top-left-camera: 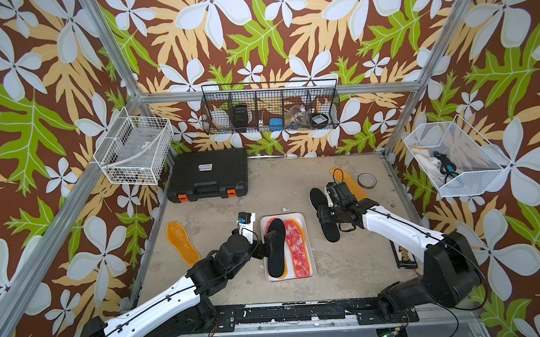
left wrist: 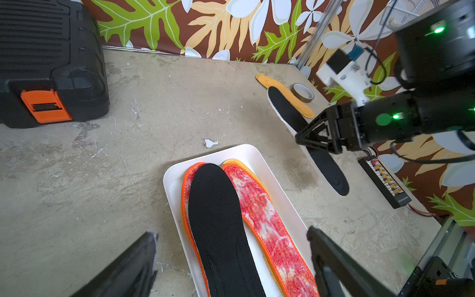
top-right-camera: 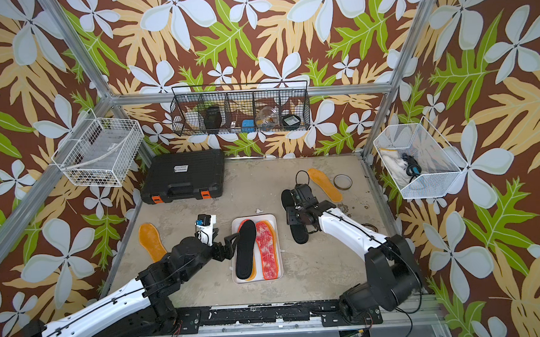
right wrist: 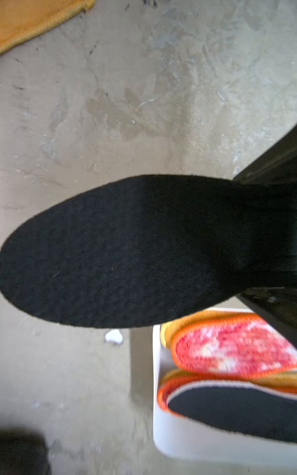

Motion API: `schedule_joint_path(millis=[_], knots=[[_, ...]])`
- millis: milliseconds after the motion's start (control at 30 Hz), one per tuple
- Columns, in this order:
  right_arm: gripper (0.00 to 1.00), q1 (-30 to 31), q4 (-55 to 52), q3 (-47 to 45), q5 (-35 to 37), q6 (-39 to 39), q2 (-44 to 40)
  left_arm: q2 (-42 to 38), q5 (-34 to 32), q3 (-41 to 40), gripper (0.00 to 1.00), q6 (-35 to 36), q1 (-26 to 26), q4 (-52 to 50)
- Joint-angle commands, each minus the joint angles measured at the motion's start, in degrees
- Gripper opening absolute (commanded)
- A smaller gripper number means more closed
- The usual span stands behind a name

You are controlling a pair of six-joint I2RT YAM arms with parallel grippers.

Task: Put the insoles into the storage box
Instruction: Place the insole in the storage box.

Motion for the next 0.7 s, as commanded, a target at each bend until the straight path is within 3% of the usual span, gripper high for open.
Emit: schedule_joint_path(millis=[0, 300, 667], knots=[[0.63, 3.8, -0.9, -0.5, 1.1, 6.7, -3.7, -0.2, -2.7, -0.3, 0.94, -1.4, 0.0, -0.8], [0.65, 16.5, 4.2, -1.5, 3.8, 16.7, -1.7, 0.4, -3.6, -0.5, 0.94, -2.1, 0.0, -0.2], [0.68, 23.5, 10.3, -5.3, 10.3, 23.9, 4.7, 0.5, -4.6, -1.1, 0.94, -2.7, 0.1, -0.6]])
